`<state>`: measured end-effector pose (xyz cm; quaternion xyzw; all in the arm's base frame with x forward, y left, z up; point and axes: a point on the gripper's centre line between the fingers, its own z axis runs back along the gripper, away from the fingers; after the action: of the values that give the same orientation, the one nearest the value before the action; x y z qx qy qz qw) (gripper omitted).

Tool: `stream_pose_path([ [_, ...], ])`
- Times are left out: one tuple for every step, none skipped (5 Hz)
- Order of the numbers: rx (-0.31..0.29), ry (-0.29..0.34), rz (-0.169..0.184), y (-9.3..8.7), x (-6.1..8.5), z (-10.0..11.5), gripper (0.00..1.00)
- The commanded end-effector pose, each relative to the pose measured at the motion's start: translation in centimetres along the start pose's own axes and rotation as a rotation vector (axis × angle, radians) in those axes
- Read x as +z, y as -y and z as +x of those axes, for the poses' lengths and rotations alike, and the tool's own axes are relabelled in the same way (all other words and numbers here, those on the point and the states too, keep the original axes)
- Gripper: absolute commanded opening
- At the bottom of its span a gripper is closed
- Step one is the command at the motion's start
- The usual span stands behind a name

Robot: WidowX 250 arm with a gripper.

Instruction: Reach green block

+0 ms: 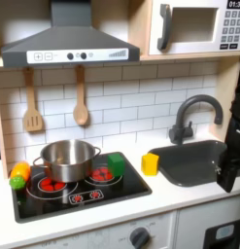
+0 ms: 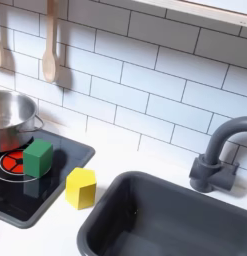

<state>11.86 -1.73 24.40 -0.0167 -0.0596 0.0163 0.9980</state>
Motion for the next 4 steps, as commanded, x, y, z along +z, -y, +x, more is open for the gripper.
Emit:
stream_pose_path([
  [0.0, 0.003, 0.0, 0.0, 0.0, 0.0, 1.0],
  [-0.024, 0.019, 0.028, -0.5, -0.3, 1.4, 1.0],
  [-0.036, 0.002, 0.03, -0.9, -1.0, 2.1, 1.0],
  [-0.038, 0.021, 0.048, -1.9, -1.1, 3.4, 1.0],
])
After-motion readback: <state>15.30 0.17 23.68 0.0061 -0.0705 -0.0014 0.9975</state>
